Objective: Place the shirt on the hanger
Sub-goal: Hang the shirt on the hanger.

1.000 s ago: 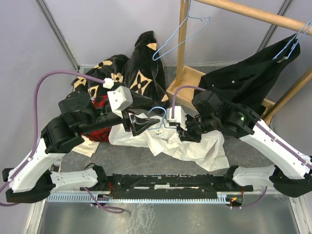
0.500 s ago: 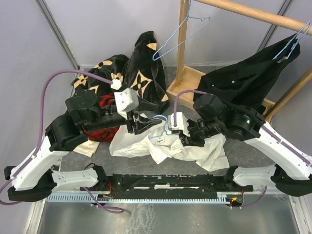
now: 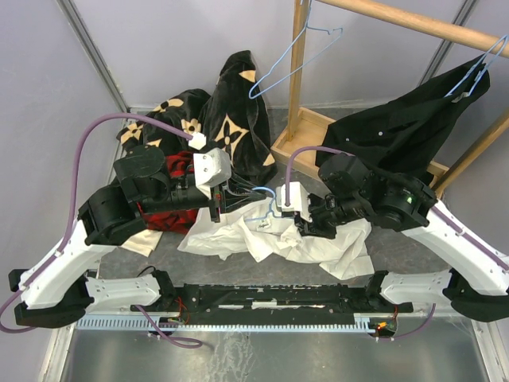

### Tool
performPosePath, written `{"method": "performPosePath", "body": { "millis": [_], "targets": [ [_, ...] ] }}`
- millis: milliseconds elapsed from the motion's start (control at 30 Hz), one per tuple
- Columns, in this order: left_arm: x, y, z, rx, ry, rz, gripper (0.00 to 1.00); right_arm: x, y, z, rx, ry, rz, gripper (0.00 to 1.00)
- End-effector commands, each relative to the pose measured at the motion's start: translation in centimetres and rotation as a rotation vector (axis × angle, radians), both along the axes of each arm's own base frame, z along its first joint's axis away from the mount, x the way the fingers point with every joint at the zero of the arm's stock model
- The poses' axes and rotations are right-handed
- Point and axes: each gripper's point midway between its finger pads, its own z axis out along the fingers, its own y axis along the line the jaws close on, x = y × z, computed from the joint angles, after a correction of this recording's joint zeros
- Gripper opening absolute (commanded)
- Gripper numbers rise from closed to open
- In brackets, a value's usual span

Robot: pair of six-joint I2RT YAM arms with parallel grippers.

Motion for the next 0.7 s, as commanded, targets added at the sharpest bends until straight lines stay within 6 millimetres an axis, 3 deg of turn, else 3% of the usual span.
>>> {"method": "performPosePath", "body": {
  "millis": [0,100,200,433,667],
  "targets": [
    [-0.3,1.1,1.6,-0.041,-0.017,0.018,0.03,0.2,0.0,2.9,0.116,-0.068,-0.026,0.16],
    [-0.4,1.4,1.5,-0.040,-0.016,0.022,0.03,0.0,-0.2,3.6,0.156,-0.076,-0.046,0.43],
    [-0.5,1.8,1.4,-0.041,-0.016,0.030,0.03,-0.1,-0.8,4.1,0.181,-0.084,-0.074,0.58],
    [-0.6,2.0,1.1,-0.036,-0.018,0.031,0.03,-0.5,-3.1,5.9,0.238,-0.127,-0.142,0.67],
    [-0.3,1.3,0.6,-0.020,-0.011,0.023,0.03,0.0,-2.2,11.7,0.463,-0.156,-0.209,0.70]
  ]
}}
